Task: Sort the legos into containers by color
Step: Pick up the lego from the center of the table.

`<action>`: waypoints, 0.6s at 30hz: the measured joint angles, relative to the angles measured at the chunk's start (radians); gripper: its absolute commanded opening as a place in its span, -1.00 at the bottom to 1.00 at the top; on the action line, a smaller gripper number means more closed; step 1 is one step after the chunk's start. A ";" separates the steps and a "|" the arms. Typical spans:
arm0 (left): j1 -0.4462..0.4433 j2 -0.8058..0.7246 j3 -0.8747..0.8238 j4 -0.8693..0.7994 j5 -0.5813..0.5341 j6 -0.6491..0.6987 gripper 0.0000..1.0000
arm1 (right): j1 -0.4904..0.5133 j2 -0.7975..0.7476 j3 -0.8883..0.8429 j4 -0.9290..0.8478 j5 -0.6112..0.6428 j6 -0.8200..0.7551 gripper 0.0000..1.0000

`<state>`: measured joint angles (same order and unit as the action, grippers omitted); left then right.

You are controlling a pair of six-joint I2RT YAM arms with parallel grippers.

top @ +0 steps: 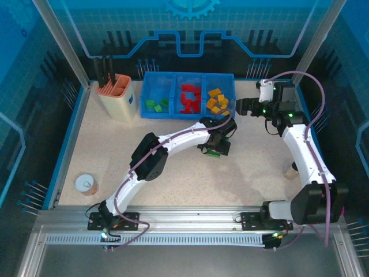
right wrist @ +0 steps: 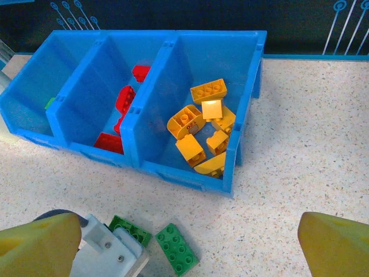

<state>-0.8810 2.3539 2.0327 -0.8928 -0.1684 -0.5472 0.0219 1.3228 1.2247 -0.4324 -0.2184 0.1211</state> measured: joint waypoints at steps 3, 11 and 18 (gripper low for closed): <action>0.000 0.011 -0.008 0.003 0.005 -0.001 0.69 | 0.000 0.000 0.000 0.000 0.000 0.001 0.96; 0.000 0.022 -0.035 0.008 0.011 -0.002 0.41 | -0.004 0.010 0.000 0.000 0.001 0.006 0.97; 0.002 0.005 -0.067 0.022 0.008 -0.002 0.29 | -0.019 0.013 0.000 0.000 0.001 0.011 0.99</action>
<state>-0.8795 2.3592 1.9656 -0.8711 -0.1604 -0.5495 0.0025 1.3354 1.2243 -0.4324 -0.2173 0.1318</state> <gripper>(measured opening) 0.657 0.992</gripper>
